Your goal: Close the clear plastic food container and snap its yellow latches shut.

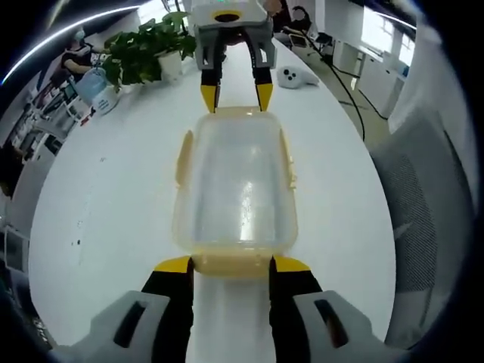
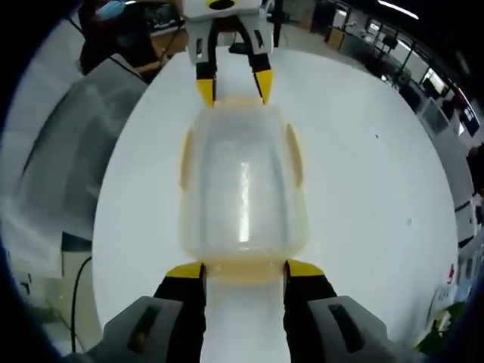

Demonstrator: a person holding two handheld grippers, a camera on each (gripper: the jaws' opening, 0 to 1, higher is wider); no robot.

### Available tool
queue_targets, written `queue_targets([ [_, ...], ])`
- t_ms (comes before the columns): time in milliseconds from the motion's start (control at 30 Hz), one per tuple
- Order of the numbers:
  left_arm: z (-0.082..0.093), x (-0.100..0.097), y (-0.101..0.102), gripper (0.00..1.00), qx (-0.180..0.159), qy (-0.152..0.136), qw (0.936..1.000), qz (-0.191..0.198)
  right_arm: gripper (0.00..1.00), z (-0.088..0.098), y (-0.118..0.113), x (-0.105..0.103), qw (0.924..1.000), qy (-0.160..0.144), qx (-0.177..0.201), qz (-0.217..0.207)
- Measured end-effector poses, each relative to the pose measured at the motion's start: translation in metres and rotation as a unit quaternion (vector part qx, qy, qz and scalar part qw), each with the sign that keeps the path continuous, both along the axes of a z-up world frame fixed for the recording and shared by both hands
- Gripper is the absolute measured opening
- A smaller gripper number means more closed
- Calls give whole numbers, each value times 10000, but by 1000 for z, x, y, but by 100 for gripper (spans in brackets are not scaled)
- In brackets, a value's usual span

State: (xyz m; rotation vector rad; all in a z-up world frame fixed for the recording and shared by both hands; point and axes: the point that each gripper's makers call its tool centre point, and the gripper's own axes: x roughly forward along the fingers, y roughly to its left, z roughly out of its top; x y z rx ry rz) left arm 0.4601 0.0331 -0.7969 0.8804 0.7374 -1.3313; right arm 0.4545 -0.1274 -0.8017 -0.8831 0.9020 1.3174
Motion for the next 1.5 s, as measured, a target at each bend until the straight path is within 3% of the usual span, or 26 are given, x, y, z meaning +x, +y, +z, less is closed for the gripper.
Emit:
queue_targets([
  [600,-2,-1,0,40,-101,18,9999,-50,40,-1,0,-1,10000,58,78,24],
  [633,-3,-2,0,40,-96,47,9999,-52,40,-1,0,-5,9997,198,120,-89],
  [867,-6,-5,13,44,88,151,9998,88,51,1,-12,-7,9983,313,124,-483],
  [967,-1,-4,15,44,-22,184,9996,225,50,4,-13,-7,9983,240,148,-506],
  [1067,4,-5,16,44,-104,328,9980,530,49,9,-10,-7,9961,286,265,-794],
  [1167,12,-5,10,44,-377,502,9935,946,45,15,-2,-8,9882,521,447,-1366],
  [1267,21,-1,5,45,-581,555,9879,1330,43,19,2,2,9793,510,553,-1880],
  [1400,24,5,6,46,-658,753,9736,2049,41,19,4,6,9704,507,570,-2290],
  [1467,26,2,0,46,-847,1031,9627,2354,38,21,6,10,9610,521,680,-2628],
  [1500,27,2,-2,47,-914,1074,9605,2400,39,22,8,10,9566,576,763,-2754],
])
